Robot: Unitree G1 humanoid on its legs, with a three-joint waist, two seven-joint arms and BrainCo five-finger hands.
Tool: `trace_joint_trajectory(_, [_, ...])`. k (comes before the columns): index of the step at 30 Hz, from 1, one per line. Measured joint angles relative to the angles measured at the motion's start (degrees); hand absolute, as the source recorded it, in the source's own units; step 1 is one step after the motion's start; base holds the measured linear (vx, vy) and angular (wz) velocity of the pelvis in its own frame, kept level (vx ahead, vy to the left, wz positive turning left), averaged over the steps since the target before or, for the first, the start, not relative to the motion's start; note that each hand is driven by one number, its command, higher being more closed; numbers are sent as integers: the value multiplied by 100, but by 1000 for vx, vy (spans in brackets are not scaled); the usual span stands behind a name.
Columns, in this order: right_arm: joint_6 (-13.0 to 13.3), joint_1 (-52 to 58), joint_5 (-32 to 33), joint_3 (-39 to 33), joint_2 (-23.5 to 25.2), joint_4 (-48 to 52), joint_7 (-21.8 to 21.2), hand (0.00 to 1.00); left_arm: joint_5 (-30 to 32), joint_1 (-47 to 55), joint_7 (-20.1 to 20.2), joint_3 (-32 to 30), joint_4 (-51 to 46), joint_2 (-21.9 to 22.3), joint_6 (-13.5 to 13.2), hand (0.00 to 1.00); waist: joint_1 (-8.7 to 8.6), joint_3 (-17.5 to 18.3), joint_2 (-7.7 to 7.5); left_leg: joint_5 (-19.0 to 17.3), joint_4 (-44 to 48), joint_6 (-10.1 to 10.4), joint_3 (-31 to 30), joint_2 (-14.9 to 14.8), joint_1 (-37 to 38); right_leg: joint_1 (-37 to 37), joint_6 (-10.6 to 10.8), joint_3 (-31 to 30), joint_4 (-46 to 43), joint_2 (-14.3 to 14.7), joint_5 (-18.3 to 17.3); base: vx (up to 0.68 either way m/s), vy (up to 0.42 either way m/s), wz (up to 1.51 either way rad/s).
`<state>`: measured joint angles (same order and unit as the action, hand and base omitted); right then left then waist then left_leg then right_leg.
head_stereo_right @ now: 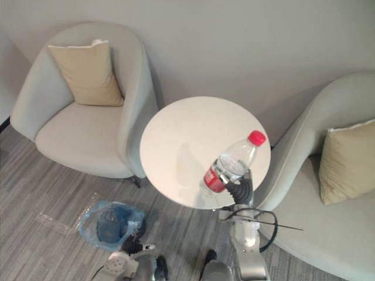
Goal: Gather rubbish on tea table into small bin, then transfer packed bag to large trash can.
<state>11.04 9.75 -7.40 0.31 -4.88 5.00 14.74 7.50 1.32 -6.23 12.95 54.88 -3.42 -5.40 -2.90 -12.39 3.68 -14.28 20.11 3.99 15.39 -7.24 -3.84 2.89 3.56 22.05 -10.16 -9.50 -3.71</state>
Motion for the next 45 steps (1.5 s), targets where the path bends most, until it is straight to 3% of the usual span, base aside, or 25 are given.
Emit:
trace_joint_trajectory(2, [-51,-92,-167,-31,73,-409,-10,100,45,-63,5,144,32,-50,5,0,11,10,-198,425,-760,-124,-135,400,117,-26,43,106,403,-173,354,-147,163,71])
trace_joint_trajectory(8, [-100,-240,-167,252,92,-919,-80,100,48,-33,-13,81,109,-97,2,0,46,8,-185,689,-1110,-277,-220,656,309,-229,105,-48,636,-298,561,-107,67,12])
trace_joint_trajectory(11, [-100,-140,-164,250,92,-954,-120,100,35,-1,-27,-83,202,-128,-8,0,-53,6,-192,806,-1320,-305,-534,718,287,-66,87,-458,252,-200,17,-135,-74,45])
trace_joint_trajectory(13, [-102,158,-164,206,132,-952,-119,100,24,8,-29,-236,268,-117,-6,0,-142,30,-263,903,-1511,-307,-909,819,290,122,51,-1445,-223,115,-447,-52,-121,94])
trace_joint_trajectory(15, [-112,325,-163,217,148,-878,-125,100,20,15,-76,-308,265,-74,-22,0,-135,36,-291,1002,-1611,-288,-1144,874,274,208,59,-1661,-526,203,-726,23,-128,78])
trace_joint_trajectory(20, [-129,496,-156,221,262,-777,-134,100,22,20,-115,-496,218,13,-24,0,-39,110,-333,1085,-1479,-203,-1633,910,173,-112,74,-946,-623,48,-896,108,-77,82])
trace_joint_trajectory(22, [-136,514,-145,222,252,-481,-178,100,-8,25,-117,-522,77,47,-42,0,-25,118,-331,687,-636,-297,-1273,767,-259,-348,51,-483,-506,11,-915,162,11,102])
trace_joint_trajectory(25, [-131,495,-137,242,254,-236,-179,100,-127,30,-128,-566,-155,90,-43,0,42,75,-345,536,675,-453,-442,516,-773,-668,50,-293,-493,45,-915,150,65,93])
trace_joint_trajectory(26, [-130,481,-138,272,235,-193,-183,100,-157,36,-134,-549,-215,77,-45,0,141,73,-383,514,1024,-490,-5,390,-807,-964,45,-230,-358,64,-911,133,60,67])
trace_joint_trajectory(29, [-128,287,-143,298,247,-264,-217,100,-214,34,-138,-510,-244,34,-42,0,242,128,-439,520,781,-498,276,437,-785,-1100,21,-95,-95,65,-810,114,40,54])
trace_joint_trajectory(31, [-137,126,-149,198,245,-487,-231,100,-211,31,-134,-495,-237,2,-28,0,211,131,-445,572,481,-585,301,531,-750,-1103,64,42,-39,53,-769,81,32,62])
trace_joint_trajectory(34, [-221,9,-157,103,258,-956,-240,100,-189,27,-140,-495,-118,-64,-18,0,282,112,-410,642,-232,-689,207,528,-262,-1076,31,-96,-418,182,-632,63,-5,35])
trace_joint_trajectory(36, [-217,25,-167,123,260,-1064,-244,100,-169,22,-142,-505,-12,-114,-4,0,275,90,-360,643,-441,-686,169,499,-46,-1083,-3,-260,-203,236,-875,13,-76,5])
trace_joint_trajectory(37, [-214,19,-169,179,246,-1080,-242,100,-132,22,-141,-492,50,-198,-3,0,273,141,-488,638,-598,-673,208,618,36,-997,21,-440,-59,119,-638,0,-98,2])
trace_joint_trajectory(38, [-215,17,-169,191,240,-1097,-243,100,-117,16,-139,-489,82,-212,2,0,240,146,-487,636,-643,-669,209,638,63,-993,59,-480,-92,93,-665,-8,-114,-15])
trace_joint_trajectory(41, [-218,-31,-175,227,165,-1231,-241,100,-91,2,-139,-330,192,-202,19,0,205,90,-341,558,-1057,-552,289,684,230,-509,178,-744,-955,-5,-852,-44,-27,-43])
trace_joint_trajectory(42, [-277,-4,-196,222,136,-1295,-240,100,-100,-9,-139,-241,212,-227,20,0,151,28,-269,555,-1151,-551,282,695,349,-204,173,-887,-1710,-82,-846,-32,40,-4])
trace_joint_trajectory(44, [-286,126,-311,229,108,-1292,-246,100,-105,0,-141,-240,216,-266,17,0,82,-35,-329,527,-1246,-610,114,753,595,222,-25,-1238,-2699,-121,-885,22,4,22])
trace_joint_trajectory(45, [-284,189,-388,272,112,-1285,-258,100,-101,14,-144,-254,243,-271,16,0,22,-48,-331,532,-1306,-612,-13,746,692,344,-92,-1620,-2703,36,-1195,53,-58,47])
